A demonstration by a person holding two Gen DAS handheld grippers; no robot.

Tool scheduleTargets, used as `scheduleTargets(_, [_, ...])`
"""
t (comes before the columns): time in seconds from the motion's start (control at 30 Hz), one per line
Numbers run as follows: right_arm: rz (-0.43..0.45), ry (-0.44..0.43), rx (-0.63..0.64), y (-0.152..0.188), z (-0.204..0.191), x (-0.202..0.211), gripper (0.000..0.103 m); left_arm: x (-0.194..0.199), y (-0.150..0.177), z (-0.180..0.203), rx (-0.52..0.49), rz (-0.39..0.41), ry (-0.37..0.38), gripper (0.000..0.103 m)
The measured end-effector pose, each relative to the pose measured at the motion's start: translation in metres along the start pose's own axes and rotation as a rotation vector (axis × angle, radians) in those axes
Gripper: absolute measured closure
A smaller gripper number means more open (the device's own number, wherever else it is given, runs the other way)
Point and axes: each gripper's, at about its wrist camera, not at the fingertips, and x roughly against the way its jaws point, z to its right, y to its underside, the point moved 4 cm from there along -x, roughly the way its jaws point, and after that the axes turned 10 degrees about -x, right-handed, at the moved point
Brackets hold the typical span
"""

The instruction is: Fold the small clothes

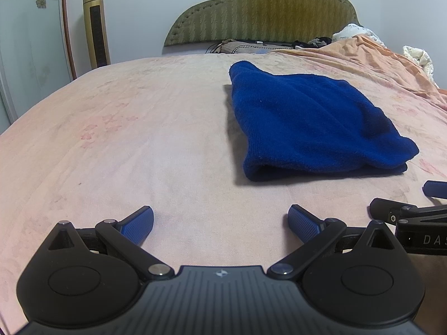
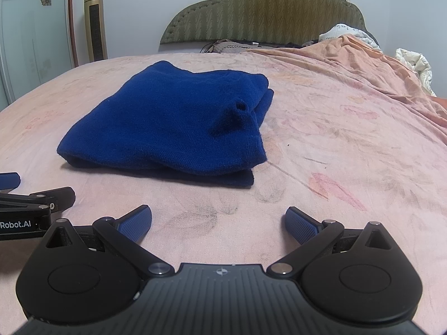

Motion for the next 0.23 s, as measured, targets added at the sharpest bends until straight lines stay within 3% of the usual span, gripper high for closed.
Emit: scheduleTargets(0.23, [-0.005, -0.049, -0.004, -0.002, 0.004, 0.007, 0.000, 0.009, -0.002, -0.019, -0.011, 0.034, -0.032, 0.000])
